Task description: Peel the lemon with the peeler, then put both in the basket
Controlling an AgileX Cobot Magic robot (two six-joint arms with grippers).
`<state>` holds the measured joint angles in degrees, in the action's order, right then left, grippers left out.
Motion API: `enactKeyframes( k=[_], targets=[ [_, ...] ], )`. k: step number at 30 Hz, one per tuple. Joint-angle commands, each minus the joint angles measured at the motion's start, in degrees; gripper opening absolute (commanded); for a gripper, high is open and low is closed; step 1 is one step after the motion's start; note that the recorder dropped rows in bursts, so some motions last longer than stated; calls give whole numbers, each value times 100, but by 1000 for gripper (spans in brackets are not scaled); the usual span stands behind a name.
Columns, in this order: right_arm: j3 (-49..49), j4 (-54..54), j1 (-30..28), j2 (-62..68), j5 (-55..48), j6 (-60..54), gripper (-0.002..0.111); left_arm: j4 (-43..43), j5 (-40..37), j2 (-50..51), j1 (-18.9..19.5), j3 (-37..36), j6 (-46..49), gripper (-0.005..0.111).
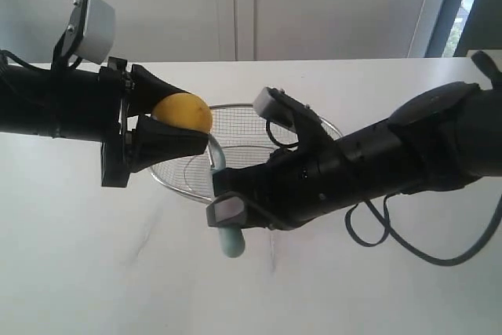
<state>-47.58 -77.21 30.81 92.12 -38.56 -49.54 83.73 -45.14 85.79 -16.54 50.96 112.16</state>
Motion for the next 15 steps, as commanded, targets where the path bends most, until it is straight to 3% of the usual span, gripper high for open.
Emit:
enactKeyframes(
  k=[1,15],
  targets=[
    [-128,-168,7,-12,-435,-150,0,144,-143,-47,-11,-20,332,0],
    [-117,-63,-5,-489,-344,-170,0,144,-144,-47,-11,-20,332,0]
  ],
)
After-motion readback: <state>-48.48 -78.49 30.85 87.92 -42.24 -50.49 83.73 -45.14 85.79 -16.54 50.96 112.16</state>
